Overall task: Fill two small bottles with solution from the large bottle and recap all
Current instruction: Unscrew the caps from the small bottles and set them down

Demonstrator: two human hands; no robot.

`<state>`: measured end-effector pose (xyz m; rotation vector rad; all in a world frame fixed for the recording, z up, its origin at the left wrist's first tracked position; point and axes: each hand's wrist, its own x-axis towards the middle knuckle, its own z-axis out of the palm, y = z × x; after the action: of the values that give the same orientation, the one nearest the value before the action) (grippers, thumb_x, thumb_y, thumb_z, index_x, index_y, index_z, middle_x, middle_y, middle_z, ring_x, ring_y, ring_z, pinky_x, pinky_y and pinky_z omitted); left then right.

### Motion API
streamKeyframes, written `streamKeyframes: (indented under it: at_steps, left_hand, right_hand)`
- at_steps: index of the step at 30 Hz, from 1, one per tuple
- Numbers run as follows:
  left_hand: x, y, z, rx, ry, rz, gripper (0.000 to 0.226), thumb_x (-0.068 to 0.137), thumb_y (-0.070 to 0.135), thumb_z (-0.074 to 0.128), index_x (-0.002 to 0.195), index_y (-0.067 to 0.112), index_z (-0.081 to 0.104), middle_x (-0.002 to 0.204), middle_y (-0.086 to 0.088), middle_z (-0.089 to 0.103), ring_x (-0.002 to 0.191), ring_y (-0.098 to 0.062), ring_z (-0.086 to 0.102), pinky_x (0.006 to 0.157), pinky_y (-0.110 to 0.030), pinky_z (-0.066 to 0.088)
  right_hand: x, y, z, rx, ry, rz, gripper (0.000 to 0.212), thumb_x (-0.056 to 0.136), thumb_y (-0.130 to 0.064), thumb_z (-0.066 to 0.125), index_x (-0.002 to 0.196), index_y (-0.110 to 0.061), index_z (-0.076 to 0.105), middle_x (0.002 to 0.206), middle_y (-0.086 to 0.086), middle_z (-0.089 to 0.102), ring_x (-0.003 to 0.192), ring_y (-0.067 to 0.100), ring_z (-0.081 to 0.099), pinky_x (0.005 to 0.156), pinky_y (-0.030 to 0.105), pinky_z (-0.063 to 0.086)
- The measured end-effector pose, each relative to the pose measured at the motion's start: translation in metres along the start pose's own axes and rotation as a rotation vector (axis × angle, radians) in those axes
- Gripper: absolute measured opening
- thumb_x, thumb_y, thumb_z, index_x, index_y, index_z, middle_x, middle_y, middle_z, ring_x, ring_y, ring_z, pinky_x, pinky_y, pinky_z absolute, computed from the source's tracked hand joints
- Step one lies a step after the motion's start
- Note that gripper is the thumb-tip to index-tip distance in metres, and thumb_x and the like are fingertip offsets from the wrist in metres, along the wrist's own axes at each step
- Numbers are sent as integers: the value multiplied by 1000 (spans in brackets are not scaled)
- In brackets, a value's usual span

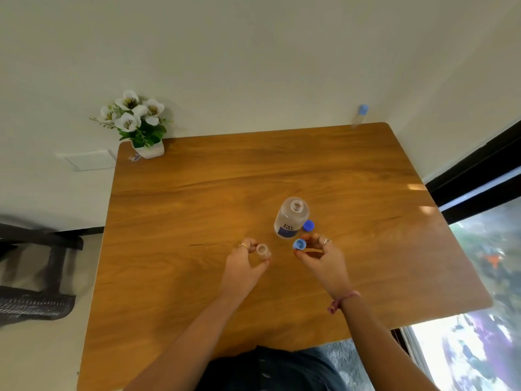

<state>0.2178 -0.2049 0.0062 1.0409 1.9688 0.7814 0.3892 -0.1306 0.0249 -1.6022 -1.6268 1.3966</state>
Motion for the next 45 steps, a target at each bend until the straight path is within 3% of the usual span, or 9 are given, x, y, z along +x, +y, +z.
streamKeyframes:
  at_steps: [6, 18, 23, 27, 33, 35, 38, 41, 45]
  left_hand:
    - [9, -6, 22, 101, -76, -46, 43, 81, 21, 73, 119, 18, 53, 117, 1, 62, 111, -14, 57, 96, -32, 50]
    - [16, -11, 31, 153, -87, -41, 54, 80, 15, 73, 128, 13, 47, 126, -1, 52, 115, -11, 52, 102, -30, 46]
    - [16, -18, 24, 129, -164, -12, 64, 78, 13, 75, 133, 13, 42, 124, 5, 45, 112, -6, 47, 103, -27, 43]
    - [19, -24, 6, 104, -237, -8, 63, 78, 5, 69, 135, 12, 42, 124, 3, 48, 110, -7, 50, 94, -20, 46]
    - [40, 8, -30, -84, 22, -57, 35, 89, 1, 56, 119, 19, 50, 104, 8, 58, 87, 0, 56, 62, -13, 46]
    - [57, 27, -37, -163, 149, -67, 32, 90, 3, 55, 120, 16, 52, 106, 5, 60, 87, -1, 57, 64, -14, 45]
    - [85, 62, -41, -254, 286, -25, 30, 89, 1, 54, 116, 15, 56, 104, 6, 62, 94, -7, 59, 77, -16, 48]
    - [112, 107, -34, -333, 317, 67, 29, 87, -2, 54, 106, 20, 55, 101, 6, 62, 97, -14, 62, 88, -27, 52]
    - [146, 168, -6, -432, 292, 159, 28, 85, -6, 52, 102, 15, 56, 97, 4, 63, 89, -13, 61, 86, -26, 51]
  right_hand:
    - [11, 31, 21, -221, -44, -58, 31, 78, -10, 71, 107, -15, 60, 105, -2, 65, 90, 2, 60, 80, 17, 51]
    - [15, 50, 24, -325, -103, -68, 45, 79, -14, 71, 120, -17, 55, 115, -3, 55, 101, 7, 57, 91, 22, 49]
    - [19, 51, 17, -318, -144, -39, 54, 75, -15, 74, 125, -18, 52, 116, -5, 52, 100, 6, 57, 85, 16, 48]
    - [23, 50, 3, -342, -217, -12, 59, 76, -8, 71, 130, -18, 49, 121, -5, 51, 98, 5, 56, 85, 20, 50]
    - [36, 45, -27, -264, -189, -44, 49, 80, 0, 61, 125, -17, 53, 121, -3, 55, 100, 9, 59, 85, 23, 51]
    - [44, 42, -35, -218, -141, -67, 43, 82, 0, 59, 123, -13, 55, 118, -1, 58, 98, 9, 60, 86, 25, 52]
    - [63, 32, -52, -187, -72, -135, 34, 84, -1, 58, 116, -12, 59, 112, -1, 62, 92, 8, 61, 78, 12, 50]
    - [93, 16, -78, -168, -13, -166, 31, 86, -3, 57, 113, -16, 60, 105, -2, 63, 85, 3, 59, 71, 10, 48]
    - [146, -5, -118, -159, 75, -200, 25, 87, -7, 58, 111, -16, 60, 104, -1, 64, 82, 5, 59, 69, 7, 46]
